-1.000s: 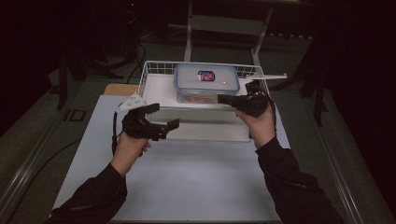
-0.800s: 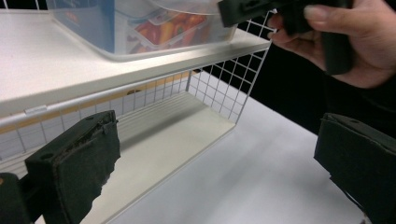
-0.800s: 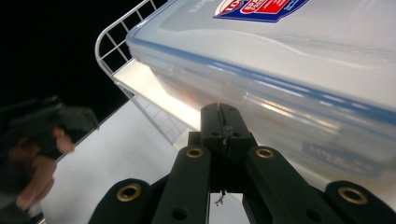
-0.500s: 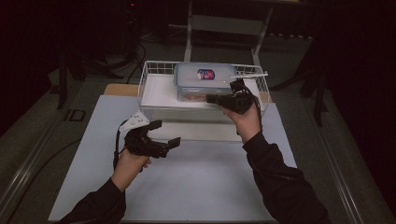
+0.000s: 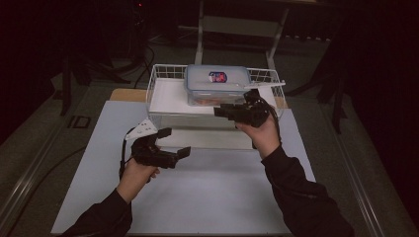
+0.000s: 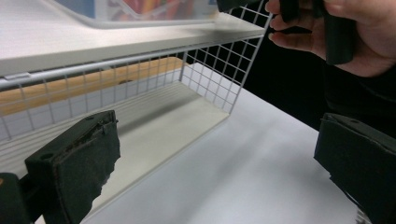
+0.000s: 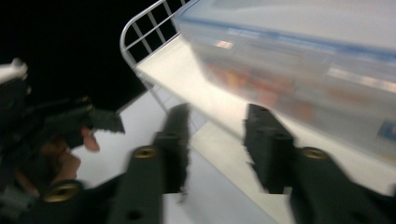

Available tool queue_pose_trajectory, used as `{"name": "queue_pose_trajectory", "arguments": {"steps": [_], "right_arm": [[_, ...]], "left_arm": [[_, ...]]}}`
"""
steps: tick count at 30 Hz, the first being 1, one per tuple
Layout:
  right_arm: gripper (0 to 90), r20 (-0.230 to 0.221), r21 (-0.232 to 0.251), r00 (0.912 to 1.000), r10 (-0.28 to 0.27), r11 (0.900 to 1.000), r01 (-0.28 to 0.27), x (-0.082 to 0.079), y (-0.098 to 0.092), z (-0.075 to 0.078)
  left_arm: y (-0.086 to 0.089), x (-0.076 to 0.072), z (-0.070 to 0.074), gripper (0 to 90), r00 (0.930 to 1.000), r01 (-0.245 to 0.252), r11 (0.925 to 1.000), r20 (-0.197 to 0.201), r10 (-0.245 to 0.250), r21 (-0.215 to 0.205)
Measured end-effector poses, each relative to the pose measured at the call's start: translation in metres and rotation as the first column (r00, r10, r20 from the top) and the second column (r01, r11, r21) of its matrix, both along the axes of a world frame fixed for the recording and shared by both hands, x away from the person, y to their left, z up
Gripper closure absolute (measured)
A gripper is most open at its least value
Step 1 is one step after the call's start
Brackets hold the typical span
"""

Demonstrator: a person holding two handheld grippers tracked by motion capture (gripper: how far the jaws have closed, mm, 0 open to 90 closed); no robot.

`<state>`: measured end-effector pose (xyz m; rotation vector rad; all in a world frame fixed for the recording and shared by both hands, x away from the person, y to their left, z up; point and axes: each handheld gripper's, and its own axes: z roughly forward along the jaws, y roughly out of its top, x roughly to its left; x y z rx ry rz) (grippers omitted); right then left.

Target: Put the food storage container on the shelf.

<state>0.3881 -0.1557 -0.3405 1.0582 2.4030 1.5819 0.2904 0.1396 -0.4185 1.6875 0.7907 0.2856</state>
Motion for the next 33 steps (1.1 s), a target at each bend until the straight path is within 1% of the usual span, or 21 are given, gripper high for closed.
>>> {"name": "queue_pose_trajectory", "arguments": {"steps": [1,2,4,6,7,8,9,10,12,14,16,17,19,21,23,25,26,29,30,32,33], "right_arm": [[45.6,0.019,0.002,0.9998,0.01,1.0,-0.01,-0.005,-0.001,-0.001],[37.2,0.035,0.019,0.999,0.028,0.999,-0.028,-0.009,-0.003,-0.003],[29.5,0.048,0.026,0.9976,0.049,0.998,-0.05,-0.018,-0.007,-0.007],[19.5,0.044,0.08,0.9951,0.089,0.993,-0.092,-0.026,-0.012,-0.013],[17.1,0.04,0.093,0.9936,0.106,0.99,-0.109,-0.03,-0.015,-0.017],[17.0,0.042,0.102,0.9931,0.11,0.988,-0.114,-0.033,-0.017,-0.021],[17.0,0.042,0.102,0.9931,0.11,0.988,-0.114,-0.033,-0.017,-0.021],[17.0,0.056,0.098,0.9926,0.108,0.989,-0.113,-0.041,-0.021,-0.029],[17.0,0.085,0.066,0.9906,0.108,0.991,-0.113,-0.048,-0.024,-0.037],[16.8,0.11,0.063,0.9897,0.091,0.993,-0.099,-0.054,-0.029,-0.045],[16.7,0.118,0.06,0.9893,0.087,0.994,-0.094,-0.06,-0.033,-0.052],[16.7,0.129,0.06,0.9882,0.082,0.994,-0.091,-0.063,-0.036,-0.056],[16.7,0.14,0.04,0.9872,0.077,0.996,-0.083,-0.068,-0.04,-0.063],[16.7,0.134,0.046,0.9885,0.069,0.996,-0.076,-0.073,-0.044,-0.071],[16.7,0.136,0.025,0.9887,0.062,0.997,-0.067,-0.078,-0.046,-0.079],[16.7,0.134,0.012,0.9891,0.061,0.998,-0.063,-0.083,-0.049,-0.087],[16.8,0.134,0.007,0.9893,0.058,0.998,-0.059,-0.086,-0.05,-0.091],[16.8,0.129,-0.002,0.9906,0.045,0.999,-0.045,-0.091,-0.054,-0.103],[16.7,0.128,-0.008,0.9908,0.042,0.999,-0.042,-0.093,-0.056,-0.106],[16.7,0.13,-0.026,0.9908,0.037,0.999,-0.034,-0.096,-0.059,-0.113],[16.8,0.13,-0.028,0.991,0.033,0.999,-0.03,-0.097,-0.06,-0.116]], "left_arm": [[0.0,-0.001,-0.001,0.3,1.0,0.003,1.0,-0.002,-0.003,-0.003],[0.0,-0.002,-0.003,0.3,1.0,0.005,1.0,-0.004,-0.005,0.001],[-0.001,-0.005,-0.006,0.3,0.9999,0.012,0.9999,-0.009,-0.012,-0.009],[-0.002,-0.008,-0.008,0.3,0.9997,0.023,0.9997,-0.01,-0.023,-0.001],[-0.003,-0.009,-0.009,0.3,0.9996,0.029,0.9996,-0.003,-0.029,0.004],[-0.003,-0.009,-0.009,0.3,0.9996,0.029,0.9996,-0.003,-0.029,0.004],[-0.004,-0.011,-0.009,0.3,0.9995,0.032,0.9994,0.002,-0.033,0.011],[-0.005,-0.014,-0.011,0.3,0.9991,0.04,0.9991,0.011,-0.04,0.017],[-0.006,-0.017,-0.012,0.3,0.9986,0.049,0.9987,0.02,-0.05,0.015],[-0.007,-0.02,-0.015,0.3,0.998,0.057,0.9982,0.027,-0.058,0.019],[-0.007,-0.023,-0.018,0.3,0.997,0.07,0.9972,0.033,-0.071,0.026],[-0.008,-0.024,-0.02,0.3,0.9966,0.074,0.9969,0.034,-0.075,0.027],[-0.008,-0.027,-0.024,0.3,0.9954,0.086,0.9958,0.039,-0.087,0.033],[-0.01,-0.029,-0.028,0.3,0.9946,0.096,0.9945,0.036,-0.098,0.042],[-0.011,-0.031,-0.032,0.3,0.9927,0.113,0.9928,0.036,-0.115,0.038],[-0.011,-0.032,-0.034,0.3,0.9924,0.117,0.9922,0.033,-0.119,0.043],[-0.012,-0.034,-0.039,0.3,0.9907,0.131,0.9905,0.033,-0.132,0.042],[-0.011,-0.036,-0.047,0.3,0.9903,0.137,0.9897,0.018,-0.138,0.041],[-0.011,-0.036,-0.047,0.3,0.9903,0.137,0.9897,0.018,-0.138,0.041],[-0.009,-0.037,-0.055,0.3,0.9897,0.143,0.989,0.0,-0.143,0.037],[-0.009,-0.037,-0.058,0.3,0.9895,0.144,0.9885,-0.005,-0.144,0.045]]}}
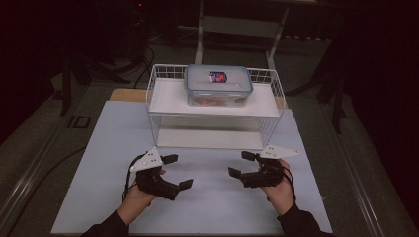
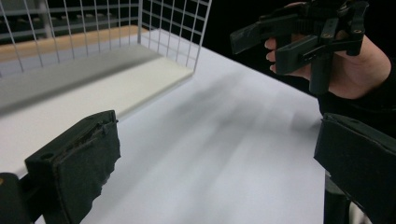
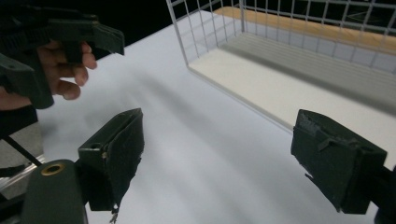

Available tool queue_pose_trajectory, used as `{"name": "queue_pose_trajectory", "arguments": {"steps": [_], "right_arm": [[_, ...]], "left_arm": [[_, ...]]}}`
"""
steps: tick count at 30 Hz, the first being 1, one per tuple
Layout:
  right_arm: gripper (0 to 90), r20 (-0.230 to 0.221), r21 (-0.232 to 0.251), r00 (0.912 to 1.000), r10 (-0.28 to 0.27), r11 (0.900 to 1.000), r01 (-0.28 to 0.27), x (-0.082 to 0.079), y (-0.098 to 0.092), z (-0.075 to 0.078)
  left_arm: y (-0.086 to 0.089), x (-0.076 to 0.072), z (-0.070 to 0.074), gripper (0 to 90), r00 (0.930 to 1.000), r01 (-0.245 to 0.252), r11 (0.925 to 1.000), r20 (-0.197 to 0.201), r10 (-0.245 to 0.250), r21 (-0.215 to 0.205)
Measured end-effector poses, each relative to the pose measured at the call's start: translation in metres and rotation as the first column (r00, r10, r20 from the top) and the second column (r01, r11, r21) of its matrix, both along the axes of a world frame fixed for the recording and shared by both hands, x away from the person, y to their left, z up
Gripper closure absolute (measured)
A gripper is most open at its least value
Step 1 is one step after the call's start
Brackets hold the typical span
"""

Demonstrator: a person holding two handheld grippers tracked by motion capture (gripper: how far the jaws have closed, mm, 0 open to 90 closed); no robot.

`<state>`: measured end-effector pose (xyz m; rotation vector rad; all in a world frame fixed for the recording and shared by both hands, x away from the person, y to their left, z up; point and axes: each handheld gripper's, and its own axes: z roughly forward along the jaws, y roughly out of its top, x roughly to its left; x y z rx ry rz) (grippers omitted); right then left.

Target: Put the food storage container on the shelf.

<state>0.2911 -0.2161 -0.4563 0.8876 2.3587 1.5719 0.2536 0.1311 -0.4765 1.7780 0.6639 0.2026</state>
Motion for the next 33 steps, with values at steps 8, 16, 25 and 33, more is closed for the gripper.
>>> {"name": "queue_pose_trajectory", "arguments": {"steps": [8,16,25,33], "right_arm": [[14.7,-0.011,-0.028,0.9992,-0.038,0.999,0.037,-0.008,-0.019,-0.022],[14.7,-0.034,-0.037,0.9971,-0.068,0.997,0.067,-0.015,-0.041,-0.033],[14.1,-0.008,-0.083,0.9954,-0.096,0.992,0.095,-0.027,-0.058,-0.04],[14.0,-0.024,-0.114,0.994,-0.107,0.988,0.103,-0.028,-0.064,-0.048]], "left_arm": [[0.01,-0.003,-0.016,0.3,1.0,-0.004,0.9985,0.003,0.003,0.054],[0.018,-0.007,-0.029,0.3,0.9996,-0.004,0.9954,-0.028,0.007,0.096],[0.025,-0.012,-0.037,0.3,0.9993,-0.015,0.9912,-0.032,0.019,0.132],[0.028,-0.014,-0.041,0.3,0.9994,-0.019,0.9907,-0.027,0.022,0.134]]}}
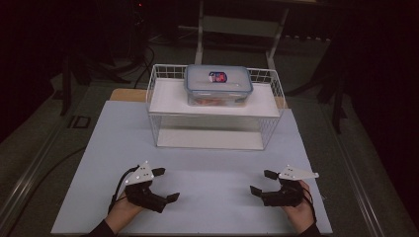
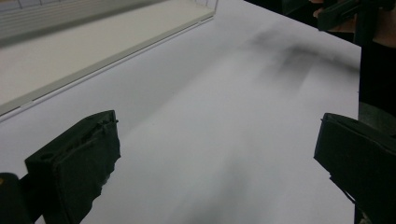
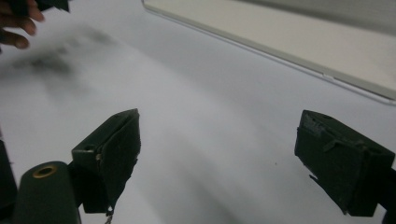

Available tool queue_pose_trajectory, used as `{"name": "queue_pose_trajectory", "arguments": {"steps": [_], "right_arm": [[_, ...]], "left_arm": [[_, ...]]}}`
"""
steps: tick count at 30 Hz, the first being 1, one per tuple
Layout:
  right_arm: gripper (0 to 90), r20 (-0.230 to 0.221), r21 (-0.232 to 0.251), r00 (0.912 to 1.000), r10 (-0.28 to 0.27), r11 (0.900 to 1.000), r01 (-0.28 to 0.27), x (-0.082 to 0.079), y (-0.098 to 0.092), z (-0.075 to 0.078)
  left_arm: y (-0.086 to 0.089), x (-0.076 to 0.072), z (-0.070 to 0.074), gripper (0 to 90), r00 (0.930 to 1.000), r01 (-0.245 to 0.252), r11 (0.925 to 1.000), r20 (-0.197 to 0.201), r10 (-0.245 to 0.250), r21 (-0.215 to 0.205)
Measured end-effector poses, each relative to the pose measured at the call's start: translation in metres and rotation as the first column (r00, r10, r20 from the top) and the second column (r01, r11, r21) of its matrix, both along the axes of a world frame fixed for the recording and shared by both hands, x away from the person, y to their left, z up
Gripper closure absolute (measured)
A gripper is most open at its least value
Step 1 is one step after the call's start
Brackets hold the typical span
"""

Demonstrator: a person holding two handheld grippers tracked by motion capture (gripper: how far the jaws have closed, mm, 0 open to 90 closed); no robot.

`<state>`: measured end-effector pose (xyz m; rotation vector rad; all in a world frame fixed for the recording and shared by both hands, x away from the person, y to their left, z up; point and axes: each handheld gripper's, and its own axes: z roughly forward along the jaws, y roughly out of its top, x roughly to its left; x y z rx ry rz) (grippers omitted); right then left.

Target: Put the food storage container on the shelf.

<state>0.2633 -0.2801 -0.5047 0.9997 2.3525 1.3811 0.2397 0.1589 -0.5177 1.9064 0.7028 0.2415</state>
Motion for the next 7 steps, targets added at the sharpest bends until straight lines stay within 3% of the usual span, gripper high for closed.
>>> {"name": "queue_pose_trajectory", "arguments": {"steps": [7], "right_arm": [[14.0,-0.01,-0.008,0.9999,0.002,1.0,-0.002,0.0024,0.0014,-0.004]], "left_arm": [[-0.0023,0.001,-0.0042,0.3,0.9998,0.013,0.9999,-0.015,-0.013,0.008]]}}
